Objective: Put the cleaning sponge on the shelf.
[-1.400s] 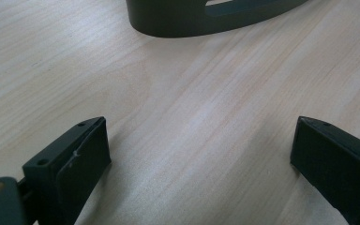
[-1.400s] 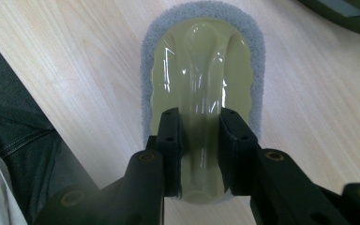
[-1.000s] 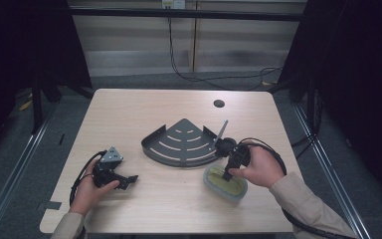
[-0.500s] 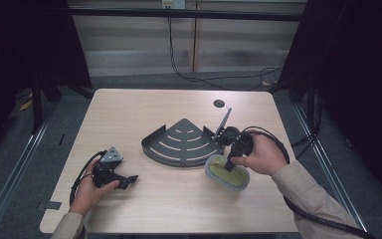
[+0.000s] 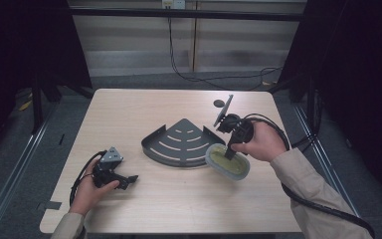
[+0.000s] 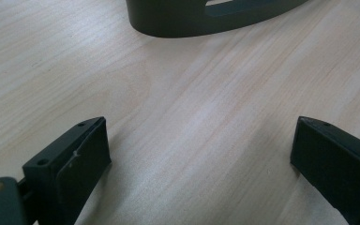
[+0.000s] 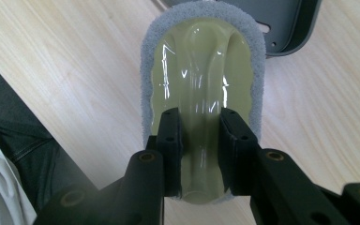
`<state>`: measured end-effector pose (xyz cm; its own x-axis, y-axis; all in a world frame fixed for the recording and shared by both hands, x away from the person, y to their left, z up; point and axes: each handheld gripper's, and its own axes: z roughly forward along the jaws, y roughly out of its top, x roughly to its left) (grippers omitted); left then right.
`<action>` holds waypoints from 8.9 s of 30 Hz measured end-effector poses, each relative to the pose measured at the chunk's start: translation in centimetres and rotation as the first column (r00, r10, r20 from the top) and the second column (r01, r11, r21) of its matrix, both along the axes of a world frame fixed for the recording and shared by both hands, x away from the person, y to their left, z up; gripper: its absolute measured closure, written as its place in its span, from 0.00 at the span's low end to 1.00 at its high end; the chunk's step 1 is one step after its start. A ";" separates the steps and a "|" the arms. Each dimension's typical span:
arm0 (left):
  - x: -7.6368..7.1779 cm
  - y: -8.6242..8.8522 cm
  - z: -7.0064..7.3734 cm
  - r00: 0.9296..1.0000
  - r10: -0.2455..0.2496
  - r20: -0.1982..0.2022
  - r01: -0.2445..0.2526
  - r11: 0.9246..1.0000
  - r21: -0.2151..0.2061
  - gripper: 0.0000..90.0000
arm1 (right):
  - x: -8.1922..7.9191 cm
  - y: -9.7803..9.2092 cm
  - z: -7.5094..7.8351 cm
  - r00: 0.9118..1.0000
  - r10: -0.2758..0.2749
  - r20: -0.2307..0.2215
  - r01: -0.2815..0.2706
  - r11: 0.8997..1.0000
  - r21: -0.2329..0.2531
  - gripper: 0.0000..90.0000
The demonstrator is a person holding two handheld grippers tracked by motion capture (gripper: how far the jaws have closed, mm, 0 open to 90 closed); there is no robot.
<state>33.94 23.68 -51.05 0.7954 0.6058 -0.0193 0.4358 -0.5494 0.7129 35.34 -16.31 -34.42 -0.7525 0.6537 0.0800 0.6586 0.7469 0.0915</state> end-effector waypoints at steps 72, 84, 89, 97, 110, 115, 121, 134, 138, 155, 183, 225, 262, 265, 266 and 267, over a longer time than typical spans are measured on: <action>0.0 0.0 0.0 1.000 -0.003 -0.004 0.003 1.000 0.002 0.05 | 9.1 3.2 1.8 0.990 -0.139 0.035 0.140 0.990 -0.016 0.80; 0.0 0.0 0.0 1.000 -0.003 -0.004 0.003 1.000 0.002 0.05 | 10.0 3.4 1.0 0.988 -0.149 0.041 0.150 0.989 -0.009 0.80; 0.0 0.0 0.0 1.000 -0.003 -0.004 0.003 1.000 0.002 0.05 | 10.3 3.5 0.7 0.987 -0.158 0.037 0.158 0.987 -0.004 0.80; 0.0 0.0 0.0 1.000 -0.002 -0.004 0.002 1.000 0.001 0.05 | 10.6 3.9 0.3 0.984 -0.172 0.035 0.172 0.985 0.001 0.80; 0.0 0.0 0.0 1.000 -0.003 -0.004 0.003 1.000 0.002 0.05 | 10.9 4.4 -0.5 0.983 -0.181 0.033 0.180 0.984 0.010 0.80; 0.0 0.0 0.0 1.000 -0.003 -0.004 0.003 1.000 0.002 0.05 | 11.1 4.5 -1.4 0.983 -0.182 0.027 0.182 0.983 0.008 0.80; 0.0 0.0 0.0 1.000 -0.002 -0.004 0.002 1.000 0.003 0.05 | 11.2 4.6 -2.1 0.982 -0.186 0.022 0.185 0.983 0.007 0.80; 0.0 0.0 0.0 1.000 -0.003 -0.004 0.003 1.000 0.002 0.05 | 11.3 4.4 -3.1 0.981 -0.195 0.011 0.195 0.981 0.015 0.80; 0.0 0.0 0.0 1.000 -0.003 -0.004 0.003 1.000 0.001 0.05 | 11.4 4.5 -3.1 0.981 -0.194 0.013 0.194 0.981 0.015 0.80; 0.0 0.0 0.0 1.000 -0.002 -0.004 0.002 1.000 0.003 0.05 | 11.6 4.6 -4.0 0.985 -0.172 0.014 0.172 0.985 0.016 0.80; 0.0 0.0 0.0 1.000 -0.003 -0.004 0.003 1.000 0.001 0.05 | 11.6 4.7 -5.4 0.986 -0.168 0.015 0.167 0.986 0.026 0.80; 0.0 0.0 0.0 1.000 0.001 -0.001 -0.001 1.000 -0.002 0.05 | 11.6 4.7 -7.0 0.986 -0.165 0.008 0.165 0.986 0.020 0.80; 0.0 0.0 0.0 1.000 0.000 -0.001 0.000 1.000 -0.001 0.05 | 11.4 4.4 -7.7 0.987 -0.159 0.019 0.158 0.987 0.026 0.79; 0.0 0.0 0.0 1.000 0.000 -0.001 0.000 1.000 -0.001 0.05 | 11.4 4.4 -7.7 0.987 -0.159 0.020 0.158 0.987 0.024 0.78; 0.0 0.0 0.0 1.000 0.000 -0.001 0.000 1.000 0.000 0.05 | 11.3 4.4 -7.8 0.987 -0.159 0.022 0.158 0.987 0.022 0.78; 0.0 0.0 0.0 1.000 0.000 -0.001 0.000 1.000 0.001 0.05 | 11.3 4.5 -7.8 0.987 -0.159 0.023 0.159 0.987 0.021 0.77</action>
